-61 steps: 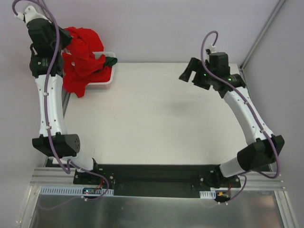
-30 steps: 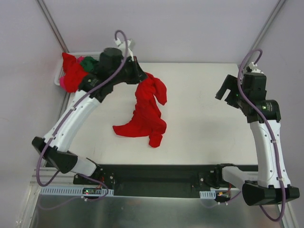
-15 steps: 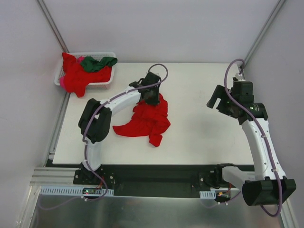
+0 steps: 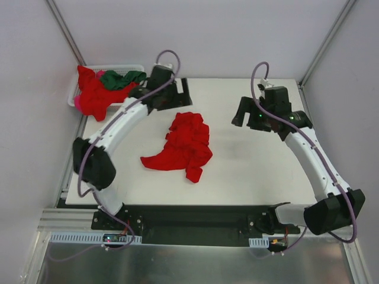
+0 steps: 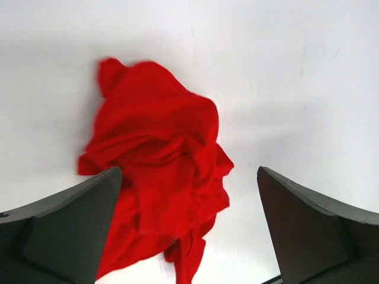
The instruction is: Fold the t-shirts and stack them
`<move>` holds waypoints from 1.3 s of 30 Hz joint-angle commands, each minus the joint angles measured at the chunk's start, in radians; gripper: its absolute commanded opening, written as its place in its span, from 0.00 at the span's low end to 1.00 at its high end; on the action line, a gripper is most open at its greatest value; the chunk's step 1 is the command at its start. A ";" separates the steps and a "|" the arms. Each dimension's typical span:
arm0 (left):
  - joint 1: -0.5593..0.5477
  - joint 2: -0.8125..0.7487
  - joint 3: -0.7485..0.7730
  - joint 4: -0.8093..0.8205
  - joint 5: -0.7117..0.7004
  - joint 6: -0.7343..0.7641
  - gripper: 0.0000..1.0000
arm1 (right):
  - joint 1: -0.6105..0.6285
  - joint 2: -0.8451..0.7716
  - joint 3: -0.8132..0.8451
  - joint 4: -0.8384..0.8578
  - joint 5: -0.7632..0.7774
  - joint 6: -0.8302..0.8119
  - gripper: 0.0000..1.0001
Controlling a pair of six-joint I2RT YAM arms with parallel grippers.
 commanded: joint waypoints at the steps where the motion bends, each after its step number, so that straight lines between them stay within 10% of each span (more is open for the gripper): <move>1: 0.081 -0.301 -0.091 -0.117 -0.020 -0.019 0.99 | 0.115 0.034 0.117 0.074 0.002 -0.043 0.96; 13: 0.126 -0.775 -0.765 -0.120 -0.064 -0.293 0.98 | 0.324 0.212 0.177 0.144 0.005 0.006 0.96; 25: 0.126 -0.812 -0.972 -0.077 -0.165 -0.511 0.86 | 0.365 0.279 0.220 0.144 0.074 0.123 0.96; 39: 0.124 -0.599 -1.100 0.426 -0.102 -0.508 0.79 | 0.358 0.128 0.161 0.060 0.169 0.068 0.96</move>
